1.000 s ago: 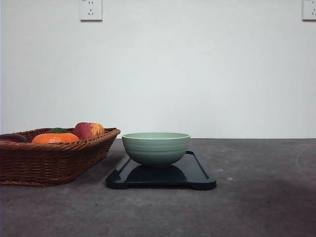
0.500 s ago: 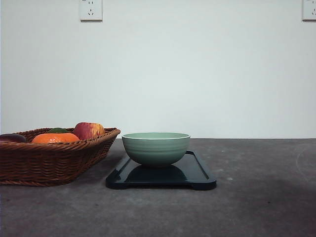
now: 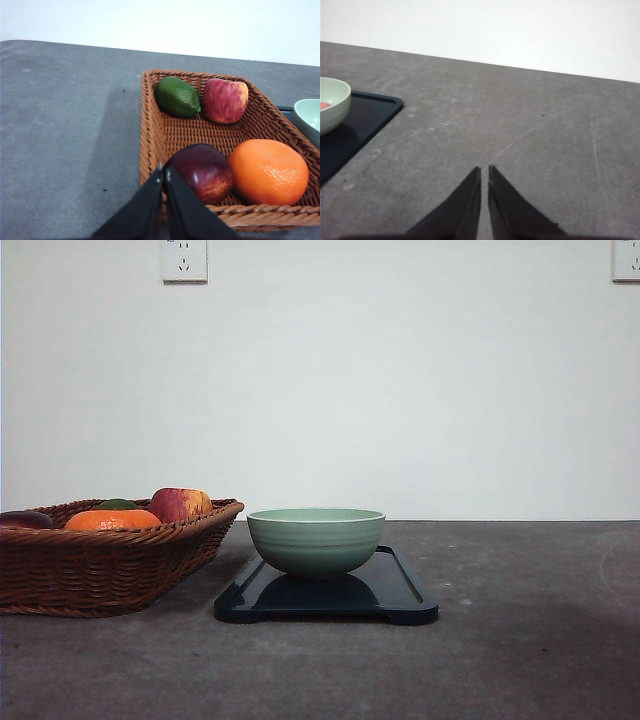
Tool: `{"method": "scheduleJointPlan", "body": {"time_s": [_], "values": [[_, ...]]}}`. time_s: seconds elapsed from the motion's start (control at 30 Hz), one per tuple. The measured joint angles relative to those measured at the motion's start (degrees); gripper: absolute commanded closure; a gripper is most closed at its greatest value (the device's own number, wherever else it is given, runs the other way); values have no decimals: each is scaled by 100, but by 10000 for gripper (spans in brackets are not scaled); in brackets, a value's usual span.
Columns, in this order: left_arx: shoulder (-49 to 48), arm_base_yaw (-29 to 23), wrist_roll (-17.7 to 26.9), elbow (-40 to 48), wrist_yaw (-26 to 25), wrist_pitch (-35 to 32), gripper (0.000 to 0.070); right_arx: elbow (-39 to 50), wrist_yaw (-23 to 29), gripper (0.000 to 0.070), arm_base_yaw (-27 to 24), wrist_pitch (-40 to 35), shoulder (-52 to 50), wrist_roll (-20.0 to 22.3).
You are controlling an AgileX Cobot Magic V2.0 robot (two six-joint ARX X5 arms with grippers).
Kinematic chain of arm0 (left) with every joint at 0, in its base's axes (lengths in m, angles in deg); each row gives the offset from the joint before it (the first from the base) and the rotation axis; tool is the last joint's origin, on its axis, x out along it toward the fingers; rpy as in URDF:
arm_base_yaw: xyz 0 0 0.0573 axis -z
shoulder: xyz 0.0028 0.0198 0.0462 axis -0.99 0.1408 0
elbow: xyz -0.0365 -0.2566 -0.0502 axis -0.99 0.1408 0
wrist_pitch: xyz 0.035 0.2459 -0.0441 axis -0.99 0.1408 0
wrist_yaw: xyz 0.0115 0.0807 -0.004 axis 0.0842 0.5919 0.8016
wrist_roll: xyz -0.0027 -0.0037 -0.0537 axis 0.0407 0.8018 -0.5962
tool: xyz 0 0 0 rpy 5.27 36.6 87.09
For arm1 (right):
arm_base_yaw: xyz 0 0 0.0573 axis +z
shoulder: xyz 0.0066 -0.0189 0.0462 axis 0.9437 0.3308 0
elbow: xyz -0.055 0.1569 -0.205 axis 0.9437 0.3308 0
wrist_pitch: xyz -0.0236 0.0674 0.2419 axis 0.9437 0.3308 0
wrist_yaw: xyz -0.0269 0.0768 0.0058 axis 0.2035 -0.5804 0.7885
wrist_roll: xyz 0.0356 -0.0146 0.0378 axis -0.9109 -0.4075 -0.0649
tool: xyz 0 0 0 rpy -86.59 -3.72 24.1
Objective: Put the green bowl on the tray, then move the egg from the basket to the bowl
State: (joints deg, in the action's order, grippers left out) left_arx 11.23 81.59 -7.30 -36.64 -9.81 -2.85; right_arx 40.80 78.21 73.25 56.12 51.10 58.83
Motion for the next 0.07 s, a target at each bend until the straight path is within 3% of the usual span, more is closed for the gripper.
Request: {"method": "scheduleJointPlan", "body": {"time_s": [0.07], "values": [[0,0,0,0,0,0,700,0,0,681,-1,0,0,0]]}}
